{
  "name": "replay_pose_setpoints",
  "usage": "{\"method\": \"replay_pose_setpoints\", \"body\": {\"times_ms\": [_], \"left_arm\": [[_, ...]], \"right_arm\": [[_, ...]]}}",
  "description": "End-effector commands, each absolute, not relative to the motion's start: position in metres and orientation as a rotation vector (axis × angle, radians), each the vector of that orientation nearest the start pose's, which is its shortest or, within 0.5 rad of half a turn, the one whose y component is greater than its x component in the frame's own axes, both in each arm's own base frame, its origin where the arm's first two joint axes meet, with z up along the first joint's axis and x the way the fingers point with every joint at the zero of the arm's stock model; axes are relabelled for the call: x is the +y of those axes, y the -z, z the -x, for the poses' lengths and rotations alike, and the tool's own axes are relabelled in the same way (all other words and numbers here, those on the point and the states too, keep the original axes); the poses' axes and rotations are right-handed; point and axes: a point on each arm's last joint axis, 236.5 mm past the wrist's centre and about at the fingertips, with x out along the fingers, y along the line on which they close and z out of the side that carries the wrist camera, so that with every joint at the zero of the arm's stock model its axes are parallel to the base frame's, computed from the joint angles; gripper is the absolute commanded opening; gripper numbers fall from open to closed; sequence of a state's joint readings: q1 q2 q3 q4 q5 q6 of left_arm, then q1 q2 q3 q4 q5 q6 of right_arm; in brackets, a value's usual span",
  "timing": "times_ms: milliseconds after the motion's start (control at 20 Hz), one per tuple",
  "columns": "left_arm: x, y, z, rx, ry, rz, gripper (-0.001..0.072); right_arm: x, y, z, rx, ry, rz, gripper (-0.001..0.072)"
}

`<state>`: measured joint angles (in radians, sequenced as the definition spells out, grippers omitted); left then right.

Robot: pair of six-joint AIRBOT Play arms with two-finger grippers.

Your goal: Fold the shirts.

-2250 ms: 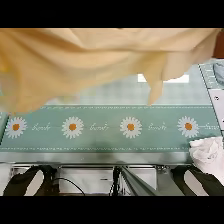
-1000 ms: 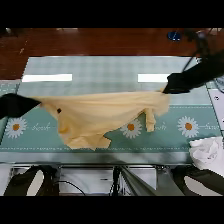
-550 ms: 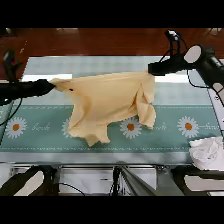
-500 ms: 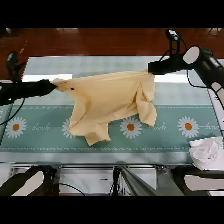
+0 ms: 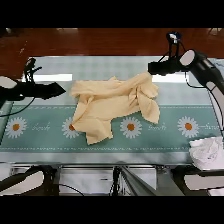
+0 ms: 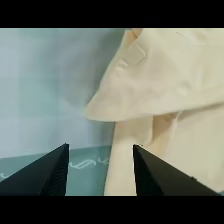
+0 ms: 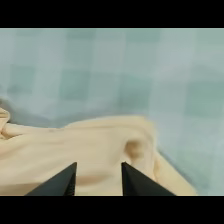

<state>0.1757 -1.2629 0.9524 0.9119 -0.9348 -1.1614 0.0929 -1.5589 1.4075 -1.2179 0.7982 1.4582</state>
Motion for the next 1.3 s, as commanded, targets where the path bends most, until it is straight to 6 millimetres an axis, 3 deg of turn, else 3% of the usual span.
{"method": "replay_pose_setpoints", "body": {"times_ms": [0,100,200,350,450,700,900,1150,1200,1250], "left_arm": [[-0.021,-0.023,-0.357,1.247,0.364,0.4,0.0482],[-0.008,-0.03,-0.321,1.332,0.378,0.474,0.0482],[-0.013,-0.025,-0.297,1.374,0.388,0.532,0.0485],[-0.043,0.007,-0.263,1.485,0.447,0.584,0.0669],[-0.059,0.027,-0.251,1.541,0.474,0.581,0.0676],[-0.088,0.068,-0.262,1.589,0.495,0.509,0.0676],[-0.11,0.101,-0.263,1.657,0.511,0.469,0.0676],[-0.121,0.109,-0.31,1.534,0.447,0.513,0.0663],[-0.121,0.11,-0.316,1.53,0.427,0.524,0.0596],[-0.122,0.112,-0.317,1.537,0.429,0.526,0.0436]], "right_arm": [[0.08,-0.078,-0.499,0.89,-0.23,-0.154,0.0379],[0.043,-0.102,-0.478,0.897,-0.162,-0.068,0.0456],[0.003,-0.108,-0.456,0.948,-0.075,0.017,0.0481],[-0.038,-0.091,-0.43,1.072,0.014,0.039,0.0488],[-0.052,-0.08,-0.422,1.105,0.04,0.006,0.0488],[-0.059,-0.053,-0.407,1.174,0.054,-0.019,0.0487],[-0.056,-0.049,-0.405,1.182,0.045,-0.033,0.0487],[-0.055,-0.047,-0.401,1.205,0.042,-0.035,0.0487],[-0.053,-0.047,-0.399,1.212,0.039,-0.039,0.0487],[-0.052,-0.046,-0.398,1.218,0.035,-0.045,0.0487]]}}
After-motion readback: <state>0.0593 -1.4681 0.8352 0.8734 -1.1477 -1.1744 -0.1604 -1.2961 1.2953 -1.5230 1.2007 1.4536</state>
